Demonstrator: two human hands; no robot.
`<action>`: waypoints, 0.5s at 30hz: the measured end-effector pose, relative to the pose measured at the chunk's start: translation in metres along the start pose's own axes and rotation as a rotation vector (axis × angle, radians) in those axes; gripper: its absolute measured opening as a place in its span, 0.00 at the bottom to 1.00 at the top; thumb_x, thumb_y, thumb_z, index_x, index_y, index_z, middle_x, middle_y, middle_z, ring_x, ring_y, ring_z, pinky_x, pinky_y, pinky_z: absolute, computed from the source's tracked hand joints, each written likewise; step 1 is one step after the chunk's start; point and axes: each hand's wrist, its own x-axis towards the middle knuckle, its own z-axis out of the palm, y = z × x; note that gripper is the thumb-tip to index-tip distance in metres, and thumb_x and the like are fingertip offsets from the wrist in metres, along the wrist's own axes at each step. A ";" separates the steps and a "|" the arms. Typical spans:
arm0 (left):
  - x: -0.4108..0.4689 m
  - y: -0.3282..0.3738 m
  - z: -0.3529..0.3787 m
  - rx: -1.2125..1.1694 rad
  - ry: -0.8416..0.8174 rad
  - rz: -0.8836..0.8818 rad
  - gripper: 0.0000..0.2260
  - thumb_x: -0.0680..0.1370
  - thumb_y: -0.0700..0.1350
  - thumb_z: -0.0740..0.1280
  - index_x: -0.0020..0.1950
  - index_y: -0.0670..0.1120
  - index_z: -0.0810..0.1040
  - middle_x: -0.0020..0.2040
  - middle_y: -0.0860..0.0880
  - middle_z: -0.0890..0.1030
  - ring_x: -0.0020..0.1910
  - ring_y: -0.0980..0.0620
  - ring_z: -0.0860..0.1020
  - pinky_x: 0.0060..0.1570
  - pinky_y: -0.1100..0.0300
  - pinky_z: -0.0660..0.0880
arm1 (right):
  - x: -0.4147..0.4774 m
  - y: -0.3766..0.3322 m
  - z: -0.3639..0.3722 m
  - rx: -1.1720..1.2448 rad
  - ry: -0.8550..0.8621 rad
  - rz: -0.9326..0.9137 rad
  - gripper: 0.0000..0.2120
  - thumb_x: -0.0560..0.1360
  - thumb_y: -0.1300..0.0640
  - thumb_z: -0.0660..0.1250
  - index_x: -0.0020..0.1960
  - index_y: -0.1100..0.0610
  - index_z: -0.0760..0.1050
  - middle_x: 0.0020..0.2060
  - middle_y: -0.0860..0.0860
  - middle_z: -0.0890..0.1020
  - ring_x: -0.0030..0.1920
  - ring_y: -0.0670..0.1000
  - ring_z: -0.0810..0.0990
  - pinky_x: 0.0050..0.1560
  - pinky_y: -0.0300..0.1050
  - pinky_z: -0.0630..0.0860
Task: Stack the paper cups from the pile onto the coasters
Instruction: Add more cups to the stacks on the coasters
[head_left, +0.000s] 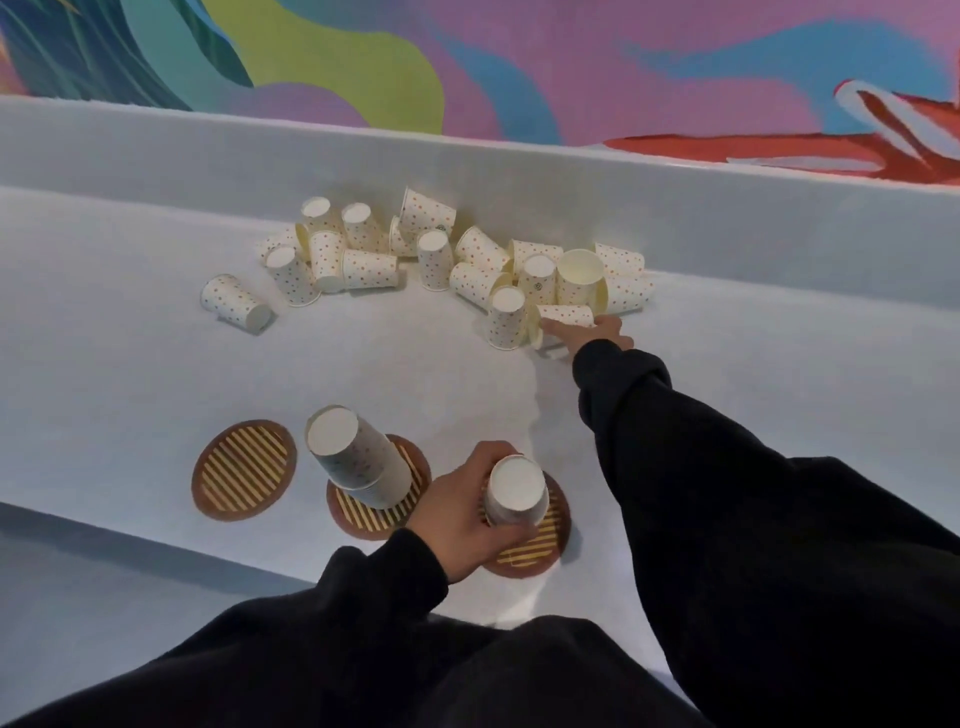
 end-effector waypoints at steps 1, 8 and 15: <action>0.002 -0.002 0.003 0.009 -0.010 -0.011 0.33 0.70 0.61 0.78 0.68 0.67 0.63 0.60 0.64 0.79 0.59 0.63 0.78 0.60 0.60 0.79 | 0.000 -0.001 0.001 -0.065 -0.009 -0.028 0.54 0.67 0.25 0.70 0.81 0.52 0.55 0.78 0.56 0.65 0.76 0.63 0.65 0.77 0.60 0.63; 0.010 -0.005 0.011 0.012 -0.046 -0.055 0.34 0.71 0.58 0.79 0.69 0.68 0.61 0.64 0.64 0.77 0.64 0.56 0.77 0.67 0.53 0.77 | 0.010 0.016 0.002 0.165 0.087 -0.018 0.30 0.73 0.44 0.76 0.68 0.53 0.68 0.68 0.57 0.72 0.61 0.58 0.74 0.65 0.49 0.73; 0.009 -0.003 0.013 -0.029 -0.072 -0.086 0.43 0.68 0.52 0.83 0.73 0.67 0.60 0.70 0.63 0.73 0.70 0.58 0.72 0.73 0.53 0.71 | 0.010 0.021 -0.004 0.222 0.027 -0.260 0.38 0.67 0.56 0.82 0.70 0.52 0.67 0.68 0.54 0.73 0.67 0.56 0.74 0.68 0.51 0.74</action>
